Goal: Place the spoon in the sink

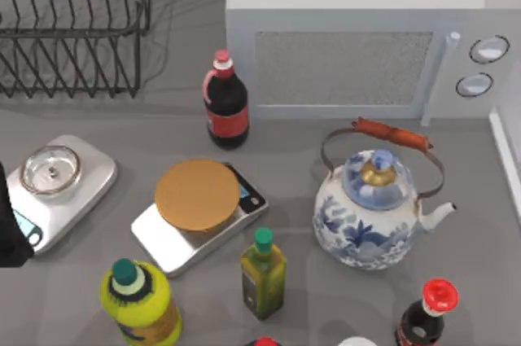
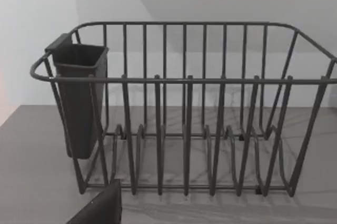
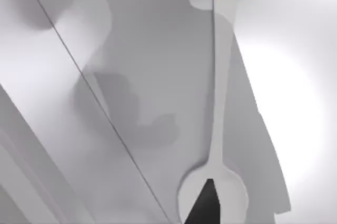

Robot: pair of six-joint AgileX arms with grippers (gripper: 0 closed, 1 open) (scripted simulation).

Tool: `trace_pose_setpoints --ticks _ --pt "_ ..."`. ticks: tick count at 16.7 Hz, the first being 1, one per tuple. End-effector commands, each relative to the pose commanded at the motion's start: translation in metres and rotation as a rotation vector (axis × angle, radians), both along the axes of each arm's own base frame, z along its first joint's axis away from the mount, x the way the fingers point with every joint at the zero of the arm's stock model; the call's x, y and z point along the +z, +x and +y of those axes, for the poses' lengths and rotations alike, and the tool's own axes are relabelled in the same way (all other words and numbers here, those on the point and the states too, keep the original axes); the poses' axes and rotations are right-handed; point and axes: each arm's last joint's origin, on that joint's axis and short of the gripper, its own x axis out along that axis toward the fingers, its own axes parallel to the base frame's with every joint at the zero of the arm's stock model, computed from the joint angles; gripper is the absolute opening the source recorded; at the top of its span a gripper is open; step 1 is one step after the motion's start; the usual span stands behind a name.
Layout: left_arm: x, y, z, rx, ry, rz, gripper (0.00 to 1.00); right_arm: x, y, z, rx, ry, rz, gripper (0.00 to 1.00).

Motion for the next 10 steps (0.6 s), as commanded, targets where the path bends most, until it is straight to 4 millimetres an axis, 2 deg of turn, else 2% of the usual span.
trace_pose_setpoints --ticks 4,10 --pt "0.0 0.0 0.0 0.0 0.0 0.0 1.0 0.0 0.0 0.0 0.0 0.0 0.0 0.98" --pt "0.0 0.0 0.0 0.0 0.0 0.0 1.0 0.0 0.0 0.0 0.0 0.0 0.0 1.0"
